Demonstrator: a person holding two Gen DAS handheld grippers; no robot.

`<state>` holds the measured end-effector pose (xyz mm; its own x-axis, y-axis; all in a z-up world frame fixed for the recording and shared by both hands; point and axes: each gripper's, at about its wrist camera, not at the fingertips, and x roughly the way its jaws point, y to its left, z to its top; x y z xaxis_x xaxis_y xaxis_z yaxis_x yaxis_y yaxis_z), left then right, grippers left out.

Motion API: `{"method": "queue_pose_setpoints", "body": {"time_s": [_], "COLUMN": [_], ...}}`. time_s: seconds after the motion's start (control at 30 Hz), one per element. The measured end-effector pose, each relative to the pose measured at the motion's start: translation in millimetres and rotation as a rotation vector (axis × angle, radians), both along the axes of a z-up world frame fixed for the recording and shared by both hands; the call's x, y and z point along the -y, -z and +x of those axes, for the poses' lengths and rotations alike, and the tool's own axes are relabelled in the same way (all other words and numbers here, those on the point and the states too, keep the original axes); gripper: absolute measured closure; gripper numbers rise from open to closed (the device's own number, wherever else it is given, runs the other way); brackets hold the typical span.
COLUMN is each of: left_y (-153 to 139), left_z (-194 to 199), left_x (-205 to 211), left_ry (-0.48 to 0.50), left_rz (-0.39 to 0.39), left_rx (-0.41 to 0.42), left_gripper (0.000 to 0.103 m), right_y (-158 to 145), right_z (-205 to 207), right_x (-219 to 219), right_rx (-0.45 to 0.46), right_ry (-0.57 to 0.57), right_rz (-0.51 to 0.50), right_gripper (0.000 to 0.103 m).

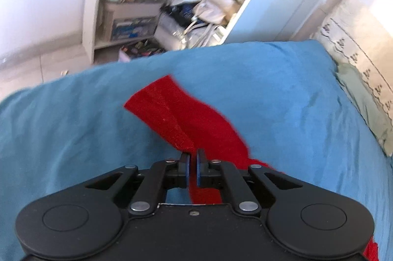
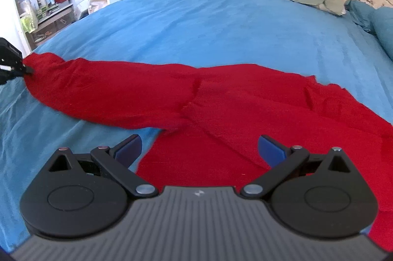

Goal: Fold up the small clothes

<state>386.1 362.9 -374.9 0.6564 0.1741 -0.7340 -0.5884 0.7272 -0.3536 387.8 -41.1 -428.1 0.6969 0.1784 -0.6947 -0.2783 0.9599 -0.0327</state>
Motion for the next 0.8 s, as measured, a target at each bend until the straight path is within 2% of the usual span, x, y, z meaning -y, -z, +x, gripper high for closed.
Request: {"method": "queue_pose_setpoints", "body": {"time_s": [0.13,0.27,0.43,0.53,0.67,0.8], "left_y": [-29,-63,-108,-125,-118,-77], "left_z": [7,19,37,46,55,53], "left_x": [30,81,181,254,357,442], "left_ry": [0.063,0.190,0.415,0.570,0.772,0.909], "left_rz": [0.053,0.105,0.162,0.165,0.126,0.103], "left_rx": [0.054,0.111,0.206,0.257,0.263,0.203], "left_gripper": [0.099,0.099,0.099,0.099,0.099,0.099], "right_y": [-5,-14,-30,-39,-46,-42], "right_z": [0,-2,-8,-16,-32,-52], "right_x": [21,50,100,140,193,242], "right_rx": [0.008,0.022,0.060,0.082,0.094,0.085], "right_ry": [0.039,0.088,0.173,0.241,0.308,0.376], "right_rz": [0.006,0.018,0.026,0.035,0.056,0.050], "right_gripper": [0.000,0.000,0.000,0.000,0.000,0.000]}}
